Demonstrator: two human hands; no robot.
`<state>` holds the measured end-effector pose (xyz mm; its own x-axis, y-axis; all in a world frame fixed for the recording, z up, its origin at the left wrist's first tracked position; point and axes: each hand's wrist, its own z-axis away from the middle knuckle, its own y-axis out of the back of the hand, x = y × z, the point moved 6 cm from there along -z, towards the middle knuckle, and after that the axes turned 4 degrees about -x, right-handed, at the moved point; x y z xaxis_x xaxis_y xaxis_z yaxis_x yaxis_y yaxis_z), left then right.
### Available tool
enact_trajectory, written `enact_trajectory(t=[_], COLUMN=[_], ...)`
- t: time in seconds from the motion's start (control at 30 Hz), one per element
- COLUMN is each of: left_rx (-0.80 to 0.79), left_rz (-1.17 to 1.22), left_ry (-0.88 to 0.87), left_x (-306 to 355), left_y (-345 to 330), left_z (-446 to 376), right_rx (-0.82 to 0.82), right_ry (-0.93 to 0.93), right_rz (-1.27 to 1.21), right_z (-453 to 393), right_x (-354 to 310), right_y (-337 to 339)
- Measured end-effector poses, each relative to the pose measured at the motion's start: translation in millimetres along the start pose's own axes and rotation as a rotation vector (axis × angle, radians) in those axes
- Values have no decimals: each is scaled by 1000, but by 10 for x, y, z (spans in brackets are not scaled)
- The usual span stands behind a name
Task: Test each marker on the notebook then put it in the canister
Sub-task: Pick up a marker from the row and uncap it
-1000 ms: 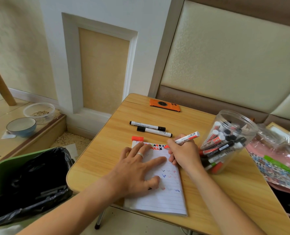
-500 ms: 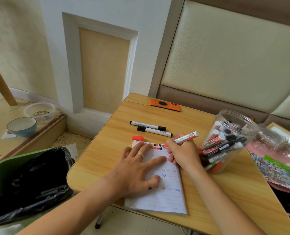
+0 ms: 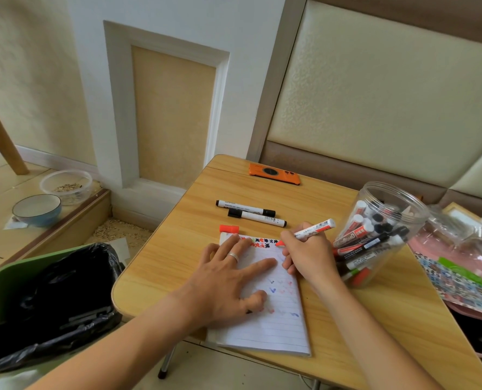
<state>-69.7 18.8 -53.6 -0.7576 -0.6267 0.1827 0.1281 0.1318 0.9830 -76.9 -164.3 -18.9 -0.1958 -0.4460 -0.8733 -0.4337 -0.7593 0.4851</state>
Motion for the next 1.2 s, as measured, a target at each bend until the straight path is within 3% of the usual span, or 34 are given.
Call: enact_trajectory(t=[0.4,0.57,0.7,0.93,1.2], left_rx=[68,279,444,420,587], left_rz=[98,237,270,187,309], left_ry=[-5,102,262,296,290], left_x=[-21,-152,-413,-744,-734], left_y=[57,211,322,361,472], left_z=[18,-79,-186,-286,-185], right_rx=[-50,-21,-105,-149,-185], right_ry=[1,17,27,142,216], right_rz=[43,-46,-218,-212,-331], right_z=[31,28,65,147,175], right_x=[-1,-64,-161,-190,-233], right_y=[-83,-114,-339,-531,-482])
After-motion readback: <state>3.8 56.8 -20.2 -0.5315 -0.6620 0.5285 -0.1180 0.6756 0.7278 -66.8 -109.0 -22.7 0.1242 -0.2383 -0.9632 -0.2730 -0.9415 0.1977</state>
